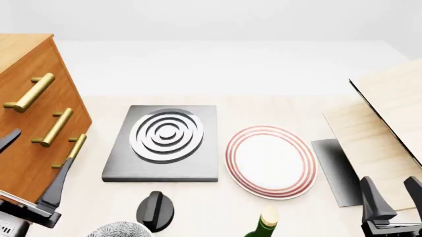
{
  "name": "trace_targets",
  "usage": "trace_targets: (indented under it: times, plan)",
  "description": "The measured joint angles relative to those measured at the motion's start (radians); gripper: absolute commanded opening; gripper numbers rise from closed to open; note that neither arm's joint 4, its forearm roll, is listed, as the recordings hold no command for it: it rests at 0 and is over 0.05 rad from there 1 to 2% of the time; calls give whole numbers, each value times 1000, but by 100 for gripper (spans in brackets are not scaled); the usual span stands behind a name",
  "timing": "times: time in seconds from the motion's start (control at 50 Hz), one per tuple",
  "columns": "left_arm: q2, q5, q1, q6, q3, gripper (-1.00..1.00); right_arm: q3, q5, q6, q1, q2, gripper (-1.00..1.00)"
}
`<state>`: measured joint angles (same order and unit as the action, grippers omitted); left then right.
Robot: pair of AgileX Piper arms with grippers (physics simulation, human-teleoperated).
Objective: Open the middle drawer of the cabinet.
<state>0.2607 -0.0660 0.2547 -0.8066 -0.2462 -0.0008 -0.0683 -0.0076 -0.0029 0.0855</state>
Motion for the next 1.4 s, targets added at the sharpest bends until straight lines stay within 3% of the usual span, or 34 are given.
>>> trace_targets:
  times: [0.38,0.8,1.4]
  plan:
    - [99,-59,-58,-130,-8,100,0,0,0,0,0,100]
    - [234,-197,-44,-267,25,100,0,0,0,0,0,100]
    - [507,-411,-111,-374,100,100,0,0,0,0,0,100]
